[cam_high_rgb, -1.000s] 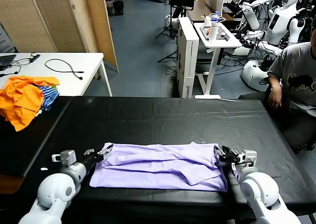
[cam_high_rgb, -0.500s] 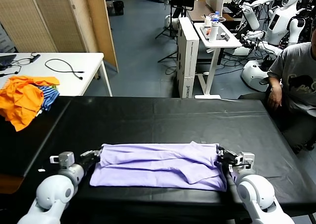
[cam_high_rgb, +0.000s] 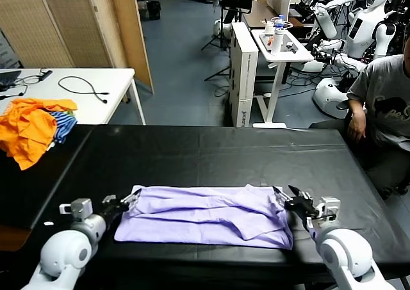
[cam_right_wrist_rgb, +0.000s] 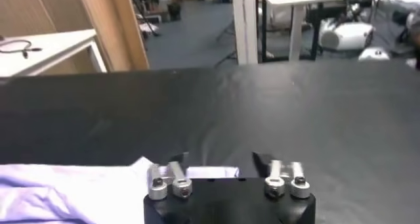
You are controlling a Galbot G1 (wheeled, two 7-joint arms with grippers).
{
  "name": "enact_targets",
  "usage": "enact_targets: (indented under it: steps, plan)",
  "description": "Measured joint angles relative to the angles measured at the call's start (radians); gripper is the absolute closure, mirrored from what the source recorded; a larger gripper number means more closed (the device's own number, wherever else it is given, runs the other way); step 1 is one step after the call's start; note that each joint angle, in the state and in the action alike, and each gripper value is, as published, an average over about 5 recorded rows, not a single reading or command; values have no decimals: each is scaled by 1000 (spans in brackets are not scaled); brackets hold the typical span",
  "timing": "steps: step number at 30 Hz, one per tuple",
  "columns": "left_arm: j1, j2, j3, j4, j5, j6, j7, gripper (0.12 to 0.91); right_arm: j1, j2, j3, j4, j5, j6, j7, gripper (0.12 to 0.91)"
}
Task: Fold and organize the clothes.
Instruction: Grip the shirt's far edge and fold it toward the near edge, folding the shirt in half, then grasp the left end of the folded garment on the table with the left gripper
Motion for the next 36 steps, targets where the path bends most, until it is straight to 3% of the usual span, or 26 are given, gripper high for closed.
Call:
enact_targets:
  steps: [4,12,31,34,36]
  plan:
    - [50,-14,-45,-53,-56,25,-16,124,-33,-10,14,36,3,11,-15,118]
    - [133,-52,-80,-97,-49,21,-12,123,-58,1,10,70,3,11,-15,118]
    - [136,-90,-38,-59,-1,1,19,123,-80,17,3,102,-4,12,-9,118]
    - [137,-90,-37,-55,-2,-2,21,162,-81,20,0,102,-10,15,-7,118]
    - [139,-91,-36,-55,-3,-3,21,254,-80,22,-4,100,-14,17,-5,118]
